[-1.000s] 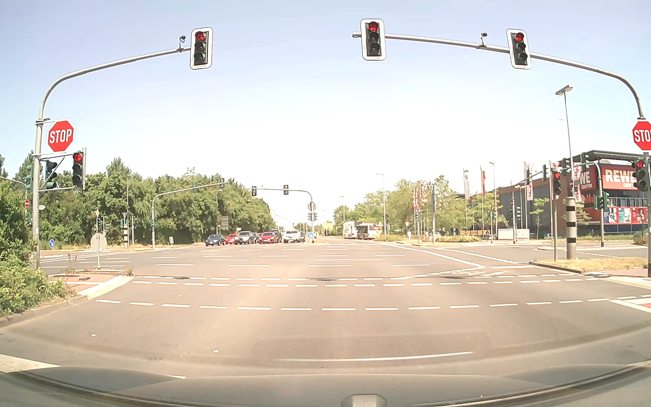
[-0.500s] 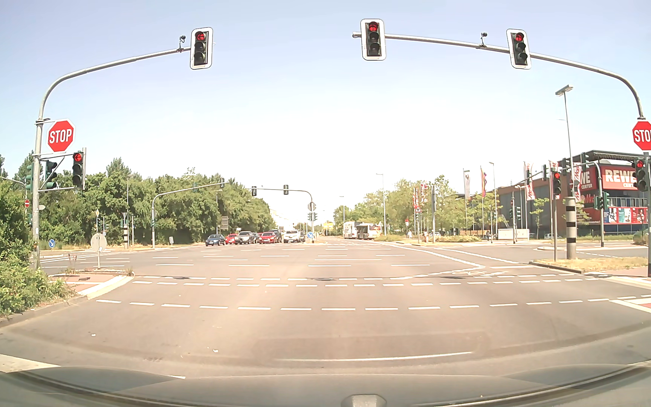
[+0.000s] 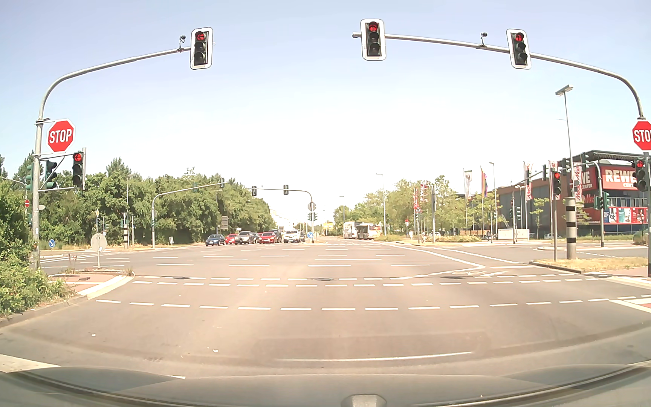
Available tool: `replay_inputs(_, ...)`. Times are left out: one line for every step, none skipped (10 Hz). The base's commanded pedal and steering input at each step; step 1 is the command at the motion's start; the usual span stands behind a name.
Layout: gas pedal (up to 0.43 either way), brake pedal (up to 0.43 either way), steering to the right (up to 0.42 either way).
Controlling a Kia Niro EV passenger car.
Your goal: Follow the waypoints while adhering to traffic rules and regulations
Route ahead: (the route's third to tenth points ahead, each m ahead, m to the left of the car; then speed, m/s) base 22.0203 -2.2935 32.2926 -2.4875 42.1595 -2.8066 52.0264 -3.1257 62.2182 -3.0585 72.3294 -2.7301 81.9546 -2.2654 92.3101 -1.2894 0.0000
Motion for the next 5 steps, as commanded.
replay_inputs(0.0,0.293,-0.004)
replay_inputs(0.0,0.293,-0.005)
replay_inputs(0.0,0.293,-0.004)
replay_inputs(0.0,0.293,-0.004)
replay_inputs(0.0,0.293,-0.004)
